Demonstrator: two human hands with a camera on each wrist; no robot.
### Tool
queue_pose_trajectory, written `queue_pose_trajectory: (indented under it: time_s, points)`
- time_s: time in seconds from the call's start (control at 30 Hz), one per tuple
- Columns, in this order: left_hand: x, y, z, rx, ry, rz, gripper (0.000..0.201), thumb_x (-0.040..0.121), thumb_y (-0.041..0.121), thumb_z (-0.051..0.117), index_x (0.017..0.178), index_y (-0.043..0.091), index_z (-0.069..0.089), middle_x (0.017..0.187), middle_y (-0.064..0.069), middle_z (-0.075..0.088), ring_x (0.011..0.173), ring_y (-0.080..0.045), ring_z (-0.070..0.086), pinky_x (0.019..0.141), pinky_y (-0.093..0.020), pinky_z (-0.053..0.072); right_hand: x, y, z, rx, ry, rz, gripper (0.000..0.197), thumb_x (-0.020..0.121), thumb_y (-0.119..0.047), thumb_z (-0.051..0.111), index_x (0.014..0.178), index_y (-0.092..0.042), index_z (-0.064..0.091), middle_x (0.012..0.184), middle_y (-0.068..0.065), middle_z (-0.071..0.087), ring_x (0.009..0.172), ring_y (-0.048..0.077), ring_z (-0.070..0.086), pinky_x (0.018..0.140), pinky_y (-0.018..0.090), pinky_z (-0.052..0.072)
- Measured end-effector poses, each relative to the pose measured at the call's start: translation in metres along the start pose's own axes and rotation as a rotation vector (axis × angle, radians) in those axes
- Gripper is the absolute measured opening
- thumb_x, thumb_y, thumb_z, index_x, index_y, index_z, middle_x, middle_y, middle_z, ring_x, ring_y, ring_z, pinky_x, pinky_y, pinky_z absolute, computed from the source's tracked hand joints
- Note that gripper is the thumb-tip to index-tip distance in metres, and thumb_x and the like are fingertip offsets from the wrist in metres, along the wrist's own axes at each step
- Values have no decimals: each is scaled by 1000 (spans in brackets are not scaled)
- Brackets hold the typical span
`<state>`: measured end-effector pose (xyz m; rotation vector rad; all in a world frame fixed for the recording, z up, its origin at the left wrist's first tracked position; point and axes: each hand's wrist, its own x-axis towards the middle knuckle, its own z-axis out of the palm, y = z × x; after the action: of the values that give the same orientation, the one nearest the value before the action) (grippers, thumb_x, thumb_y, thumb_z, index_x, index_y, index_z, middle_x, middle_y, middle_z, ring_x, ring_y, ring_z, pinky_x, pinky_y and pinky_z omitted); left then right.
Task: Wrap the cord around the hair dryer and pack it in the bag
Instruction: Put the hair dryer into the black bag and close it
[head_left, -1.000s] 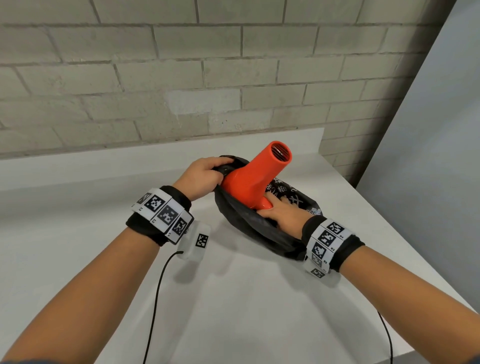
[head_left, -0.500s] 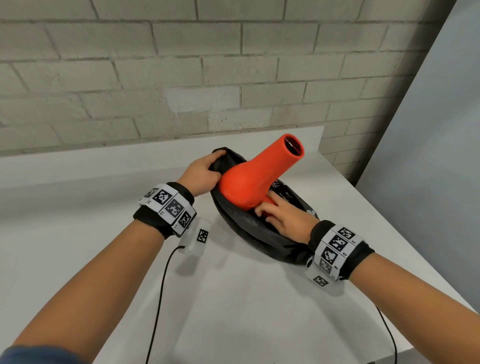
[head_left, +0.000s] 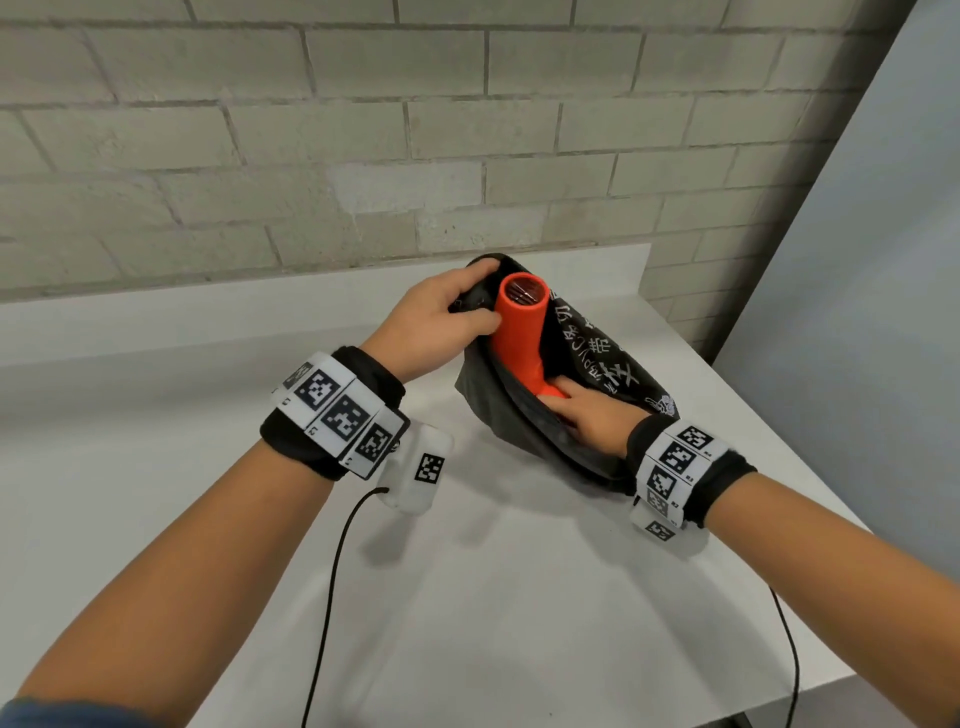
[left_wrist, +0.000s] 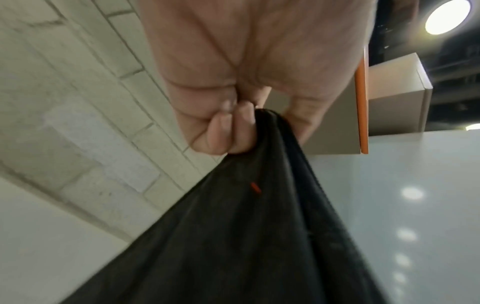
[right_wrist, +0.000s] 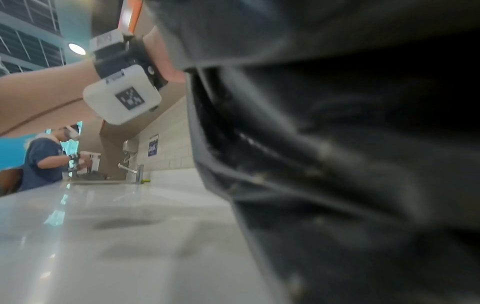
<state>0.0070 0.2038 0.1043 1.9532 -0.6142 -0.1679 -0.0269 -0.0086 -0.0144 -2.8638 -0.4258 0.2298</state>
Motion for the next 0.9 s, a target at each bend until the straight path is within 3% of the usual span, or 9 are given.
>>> queue_pose_trajectory:
  time_s: [0.07, 0.2, 0.37, 0.47, 0.53, 0.6, 0.67, 0.77, 0.9]
  points:
    - [0, -2, 0, 133, -23, 64, 68, 73, 35, 72, 133, 24, 43, 121, 3, 54, 115, -12, 50, 96, -20, 35, 0, 0, 0, -21, -6, 0, 44, 87, -9, 48, 128, -24, 47, 131, 13, 41, 102, 38, 55, 96, 45, 43]
    - [2, -9, 11, 296, 10, 109, 58, 61, 29, 82, 113, 20, 58, 88, 11, 45, 92, -12, 50, 79, -15, 35, -4, -11, 0, -72, -73, 19, 43, 92, -14, 43, 130, -33, 43, 143, 5, 30, 106, 36, 46, 98, 52, 39]
    - [7, -12, 16, 292, 118, 128, 46, 59, 21, 81, 100, 16, 60, 94, 2, 57, 86, -12, 53, 67, -3, 36, -7, -19, -6, 45, -67, -50, 44, 88, -7, 46, 130, -20, 41, 138, 9, 36, 109, 37, 48, 100, 49, 38]
    - [11, -15, 7, 266, 217, 81, 45, 54, 23, 78, 95, 13, 61, 91, 1, 58, 83, -13, 54, 64, -7, 36, -19, -9, -20, 33, -78, 114, 42, 91, -25, 47, 130, -24, 33, 136, 8, 43, 114, 33, 51, 99, 45, 39]
    - [11, -19, 1, 262, 263, 45, 41, 60, 15, 78, 97, 12, 60, 92, 0, 58, 85, -14, 54, 71, -16, 37, -28, 1, -31, -46, -48, 240, 38, 94, -40, 39, 126, -20, 43, 124, 13, 56, 108, 32, 55, 94, 40, 42]
    - [11, -22, -2, 262, 283, 31, 40, 62, 11, 77, 99, 10, 59, 94, -1, 58, 84, -14, 53, 68, -17, 38, -34, 10, -41, -107, 80, 232, 43, 94, -48, 32, 102, -14, 58, 92, 14, 65, 86, 30, 59, 80, 37, 45]
    - [11, -24, -4, 250, 311, 27, 40, 62, 10, 77, 98, 10, 59, 93, -1, 57, 83, -14, 52, 62, -11, 36, -39, 16, -52, -149, 174, 141, 54, 90, -55, 26, 79, -13, 59, 66, 6, 58, 65, 25, 53, 67, 37, 46]
    - [12, -29, -5, 233, 346, 12, 40, 62, 10, 77, 97, 10, 60, 93, -1, 57, 83, -14, 53, 62, -8, 35, -46, 20, -63, -193, 291, 2, 61, 81, -58, 22, 66, -11, 56, 58, 4, 53, 57, 26, 51, 57, 35, 46]
    - [11, -36, -5, 228, 377, -4, 41, 61, 11, 78, 98, 10, 59, 93, -1, 56, 84, -13, 52, 65, -13, 37, -55, 12, -80, -354, 780, -120, 47, 82, -40, 46, 50, -7, 56, 43, 8, 53, 42, 24, 53, 43, 24, 42]
